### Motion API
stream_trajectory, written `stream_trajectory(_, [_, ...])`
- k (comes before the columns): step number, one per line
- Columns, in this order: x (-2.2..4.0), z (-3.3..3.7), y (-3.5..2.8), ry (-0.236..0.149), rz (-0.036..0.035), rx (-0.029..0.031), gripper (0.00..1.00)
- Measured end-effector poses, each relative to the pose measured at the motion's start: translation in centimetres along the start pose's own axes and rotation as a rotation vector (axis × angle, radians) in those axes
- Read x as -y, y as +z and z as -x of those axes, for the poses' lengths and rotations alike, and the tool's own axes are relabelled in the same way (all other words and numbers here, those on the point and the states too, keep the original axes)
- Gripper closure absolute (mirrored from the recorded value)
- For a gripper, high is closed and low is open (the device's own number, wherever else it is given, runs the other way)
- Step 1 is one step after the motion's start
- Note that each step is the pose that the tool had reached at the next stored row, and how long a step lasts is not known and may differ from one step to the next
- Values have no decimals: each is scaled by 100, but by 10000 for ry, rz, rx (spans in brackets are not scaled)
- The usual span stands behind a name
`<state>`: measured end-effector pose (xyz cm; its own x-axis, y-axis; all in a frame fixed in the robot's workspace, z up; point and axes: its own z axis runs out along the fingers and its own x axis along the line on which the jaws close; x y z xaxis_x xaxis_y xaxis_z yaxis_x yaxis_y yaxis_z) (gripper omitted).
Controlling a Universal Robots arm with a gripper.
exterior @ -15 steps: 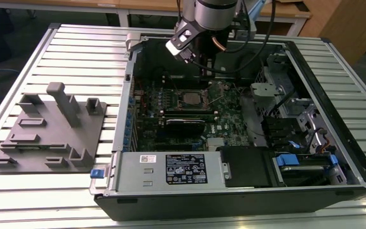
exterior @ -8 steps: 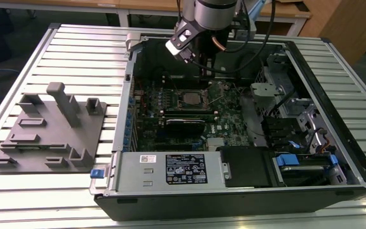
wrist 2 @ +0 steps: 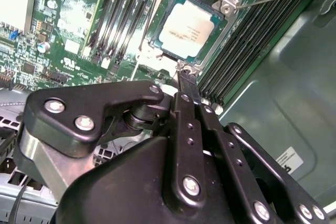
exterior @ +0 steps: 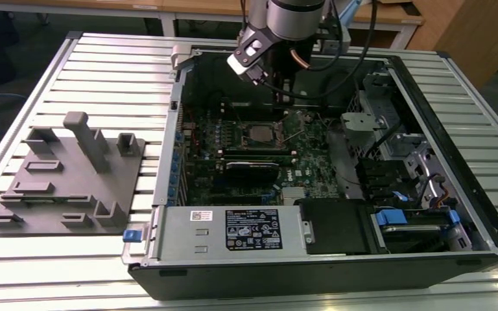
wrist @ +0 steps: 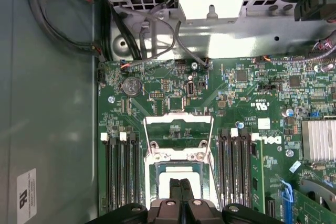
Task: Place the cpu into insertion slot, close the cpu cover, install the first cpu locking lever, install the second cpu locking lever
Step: 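Close the cpu cover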
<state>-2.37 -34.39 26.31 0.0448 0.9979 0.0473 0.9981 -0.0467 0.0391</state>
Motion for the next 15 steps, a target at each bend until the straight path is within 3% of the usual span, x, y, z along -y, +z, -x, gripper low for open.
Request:
stream_trajectory(10, [-133, -7, 7, 0, 1, -1, 89])
stream_trajectory(15, [-137, -7, 7, 0, 1, 0, 89])
